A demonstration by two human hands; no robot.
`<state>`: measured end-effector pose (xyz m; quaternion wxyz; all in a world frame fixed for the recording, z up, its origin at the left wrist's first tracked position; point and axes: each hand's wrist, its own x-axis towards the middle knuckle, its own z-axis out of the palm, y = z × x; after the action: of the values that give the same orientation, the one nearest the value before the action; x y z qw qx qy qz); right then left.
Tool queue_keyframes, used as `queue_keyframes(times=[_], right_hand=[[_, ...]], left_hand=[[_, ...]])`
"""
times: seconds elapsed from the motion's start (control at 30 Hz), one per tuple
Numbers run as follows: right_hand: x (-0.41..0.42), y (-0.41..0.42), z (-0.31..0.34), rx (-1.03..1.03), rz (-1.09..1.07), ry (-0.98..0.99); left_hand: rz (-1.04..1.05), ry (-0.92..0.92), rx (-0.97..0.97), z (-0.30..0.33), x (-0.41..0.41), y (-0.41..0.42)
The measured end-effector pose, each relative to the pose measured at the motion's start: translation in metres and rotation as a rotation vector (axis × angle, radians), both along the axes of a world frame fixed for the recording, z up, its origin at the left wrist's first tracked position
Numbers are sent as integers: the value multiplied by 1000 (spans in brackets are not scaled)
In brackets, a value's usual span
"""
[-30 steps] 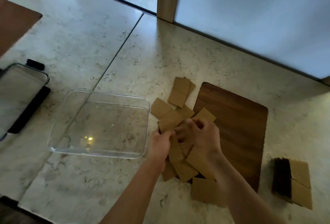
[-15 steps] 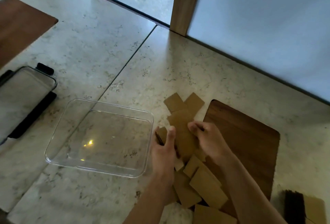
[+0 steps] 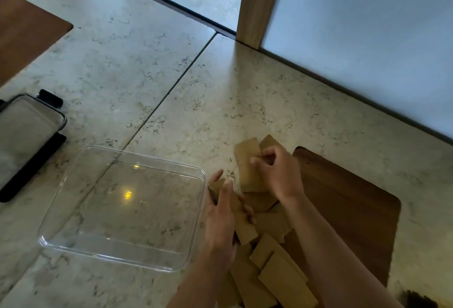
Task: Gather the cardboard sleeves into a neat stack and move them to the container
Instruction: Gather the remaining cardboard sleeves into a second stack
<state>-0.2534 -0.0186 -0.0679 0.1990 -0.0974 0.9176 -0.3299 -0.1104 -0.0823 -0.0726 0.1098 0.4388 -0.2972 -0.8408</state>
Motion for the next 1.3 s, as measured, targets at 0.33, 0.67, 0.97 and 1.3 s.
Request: queue_keyframes(times=[0.33, 0.67, 0.97, 1.3], right_hand=[[40, 51, 22, -243, 34, -367], [-28, 13, -4, 403, 310, 99], [-23, 77, 5, 156, 230, -96], [15, 76, 4, 323, 696, 142]], left_hand=[[-259, -190, -63, 6, -6, 5], [-138, 36, 2, -2, 8, -1], [-156, -15, 8, -1, 11, 5], [-186, -166, -58, -2, 22, 12]])
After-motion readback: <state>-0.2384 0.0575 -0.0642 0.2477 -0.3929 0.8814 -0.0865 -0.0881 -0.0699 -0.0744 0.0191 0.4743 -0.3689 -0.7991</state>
